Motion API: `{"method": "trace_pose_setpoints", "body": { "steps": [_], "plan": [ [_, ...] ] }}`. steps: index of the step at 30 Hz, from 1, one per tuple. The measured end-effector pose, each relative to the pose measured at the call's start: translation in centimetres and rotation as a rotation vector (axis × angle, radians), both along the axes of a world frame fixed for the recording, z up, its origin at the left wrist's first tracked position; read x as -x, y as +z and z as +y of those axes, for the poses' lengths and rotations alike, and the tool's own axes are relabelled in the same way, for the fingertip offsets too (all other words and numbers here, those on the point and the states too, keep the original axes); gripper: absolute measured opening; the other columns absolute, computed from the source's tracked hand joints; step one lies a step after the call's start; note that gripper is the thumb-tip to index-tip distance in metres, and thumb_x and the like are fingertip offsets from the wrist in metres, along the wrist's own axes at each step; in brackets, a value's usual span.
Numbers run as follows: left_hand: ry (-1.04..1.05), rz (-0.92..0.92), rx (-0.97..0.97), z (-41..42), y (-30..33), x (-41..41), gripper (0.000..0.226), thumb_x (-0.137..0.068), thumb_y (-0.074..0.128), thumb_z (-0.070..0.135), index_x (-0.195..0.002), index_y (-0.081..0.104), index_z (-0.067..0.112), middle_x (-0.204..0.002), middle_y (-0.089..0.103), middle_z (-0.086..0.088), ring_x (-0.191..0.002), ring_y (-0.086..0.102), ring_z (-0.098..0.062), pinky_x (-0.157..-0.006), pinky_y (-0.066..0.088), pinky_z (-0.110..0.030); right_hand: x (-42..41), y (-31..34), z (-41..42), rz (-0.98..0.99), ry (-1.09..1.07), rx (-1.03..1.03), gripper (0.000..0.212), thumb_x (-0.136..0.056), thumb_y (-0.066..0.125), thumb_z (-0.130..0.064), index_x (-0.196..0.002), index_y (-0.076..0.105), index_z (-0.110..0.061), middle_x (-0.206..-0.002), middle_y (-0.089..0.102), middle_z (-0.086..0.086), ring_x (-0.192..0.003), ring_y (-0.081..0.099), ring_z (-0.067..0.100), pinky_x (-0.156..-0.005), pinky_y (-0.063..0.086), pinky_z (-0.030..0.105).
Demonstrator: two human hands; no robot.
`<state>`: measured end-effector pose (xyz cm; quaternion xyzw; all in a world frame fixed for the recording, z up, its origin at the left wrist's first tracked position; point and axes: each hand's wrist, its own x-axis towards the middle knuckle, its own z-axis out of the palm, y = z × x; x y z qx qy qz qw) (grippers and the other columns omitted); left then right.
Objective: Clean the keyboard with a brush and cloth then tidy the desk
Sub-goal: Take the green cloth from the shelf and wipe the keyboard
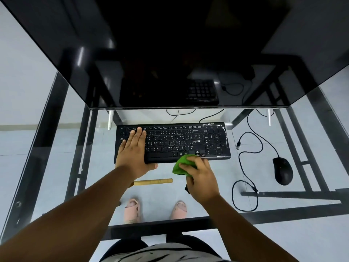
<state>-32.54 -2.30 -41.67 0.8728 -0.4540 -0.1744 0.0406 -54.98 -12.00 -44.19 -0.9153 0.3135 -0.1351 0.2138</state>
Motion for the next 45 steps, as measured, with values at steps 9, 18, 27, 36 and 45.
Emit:
{"method": "trace_pose_setpoints", "body": {
  "steps": [9,18,27,36,45],
  "plan": [
    [-0.050,0.009,0.008,-2.0,0.3,2.6,0.128,-0.063,0.060,0.080,-0.153,-0.008,0.019,-0.162,-0.015,0.003,-0.148,-0.014,-0.015,-0.121,0.003,-0.043,4.1,-0.3,-2.9,-0.159,-0.489,-0.033,0.046,-0.075,0.056,0.006,-0.117,0.068,-0.010,-0.121,0.058,0.010,-0.103,0.053,0.030,-0.092,0.042,0.029],
    [-0.147,-0.006,-0.056,-6.7,0.6,5.0,0.132,-0.063,0.066,0.075,-0.152,-0.014,0.018,-0.160,-0.020,0.003,-0.147,-0.018,-0.016,-0.121,-0.003,-0.042,5.3,-0.6,-4.0,-0.165,-0.655,-0.068,0.044,-0.078,0.059,0.008,-0.118,0.067,-0.007,-0.122,0.059,0.010,-0.103,0.056,0.030,-0.092,0.045,0.030],
    [-0.142,-0.029,-0.165,-7.9,0.8,4.8,0.142,-0.055,0.069,0.078,-0.152,-0.015,0.018,-0.160,-0.021,0.001,-0.147,-0.018,-0.017,-0.120,-0.004,-0.045,5.7,-0.5,-5.2,-0.144,-0.586,-0.053,0.044,-0.077,0.056,0.006,-0.116,0.068,-0.008,-0.120,0.063,0.008,-0.098,0.056,0.029,-0.086,0.046,0.029],
    [-0.169,-0.066,-0.175,-8.1,0.9,4.3,0.146,-0.049,0.066,0.084,-0.152,-0.014,0.018,-0.161,-0.013,0.003,-0.149,-0.008,-0.018,-0.120,0.000,-0.047,5.3,0.1,-8.5,-0.103,-0.570,-0.077,0.042,-0.081,0.050,-0.004,-0.117,0.067,-0.014,-0.117,0.065,0.004,-0.102,0.055,0.026,-0.091,0.039,0.022],
    [-0.173,-0.055,-0.140,-8.0,0.9,4.0,0.145,-0.047,0.064,0.086,-0.152,-0.013,0.021,-0.161,-0.012,0.006,-0.149,-0.007,-0.015,-0.120,0.000,-0.047,3.4,1.3,-11.1,-0.033,-0.421,-0.014,0.044,-0.075,0.053,0.005,-0.114,0.067,-0.011,-0.115,0.064,0.004,-0.093,0.053,0.029,-0.084,0.047,0.031]
  ]
}}
